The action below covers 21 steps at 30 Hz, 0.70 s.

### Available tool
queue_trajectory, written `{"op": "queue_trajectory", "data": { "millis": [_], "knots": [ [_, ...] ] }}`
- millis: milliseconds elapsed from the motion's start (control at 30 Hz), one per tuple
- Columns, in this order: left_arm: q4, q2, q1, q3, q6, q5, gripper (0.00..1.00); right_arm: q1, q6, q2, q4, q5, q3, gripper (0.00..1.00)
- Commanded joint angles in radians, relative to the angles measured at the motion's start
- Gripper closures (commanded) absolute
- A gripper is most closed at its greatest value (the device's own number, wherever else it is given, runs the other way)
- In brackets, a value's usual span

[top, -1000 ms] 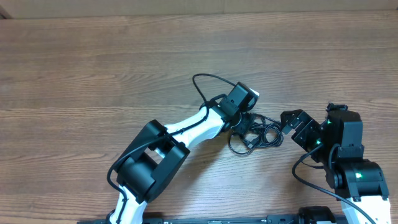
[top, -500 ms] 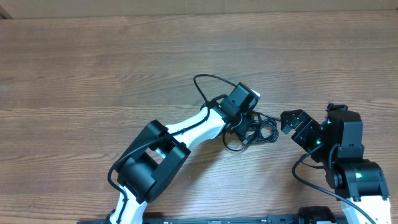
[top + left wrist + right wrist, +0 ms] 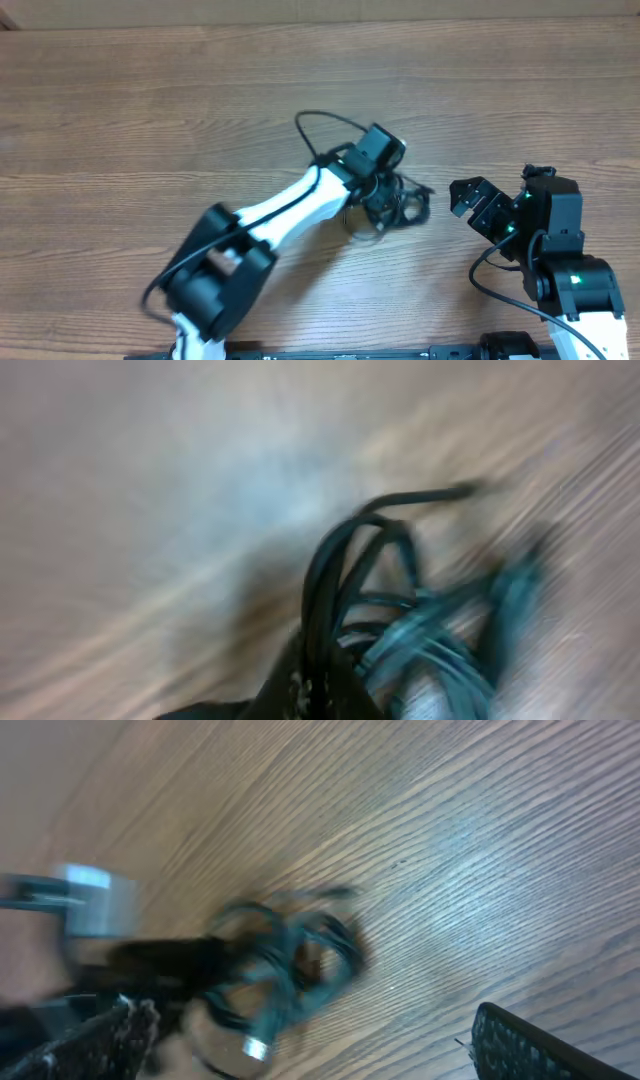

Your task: Untangle cables

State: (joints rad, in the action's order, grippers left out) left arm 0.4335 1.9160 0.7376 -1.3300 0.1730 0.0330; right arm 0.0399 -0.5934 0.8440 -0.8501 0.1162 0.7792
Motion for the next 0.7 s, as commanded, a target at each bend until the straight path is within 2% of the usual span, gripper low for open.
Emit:
{"op": "queue_trajectory", "data": {
  "millis": [0, 167, 467, 667],
  "knots": [
    [-0.012, -0.198, -0.004, -0.015, -0.024, -0.071, 0.96, -0.002, 0.095, 0.014, 0.011, 0.038, 0.018, 0.00],
    [-0.021, -0.345, -0.004, -0.015, -0.028, -0.074, 0.96, -0.002, 0.213, 0.038, 0.057, 0.204, 0.018, 0.00],
    [-0.023, -0.512, -0.004, -0.015, -0.043, -0.072, 0.96, -0.002, 0.225, 0.067, 0.117, 0.367, 0.018, 0.00],
    [-0.023, -0.552, -0.004, -0.015, -0.043, 0.012, 0.96, -0.002, 0.225, 0.067, 0.180, 0.543, 0.018, 0.00]
  ]
}}
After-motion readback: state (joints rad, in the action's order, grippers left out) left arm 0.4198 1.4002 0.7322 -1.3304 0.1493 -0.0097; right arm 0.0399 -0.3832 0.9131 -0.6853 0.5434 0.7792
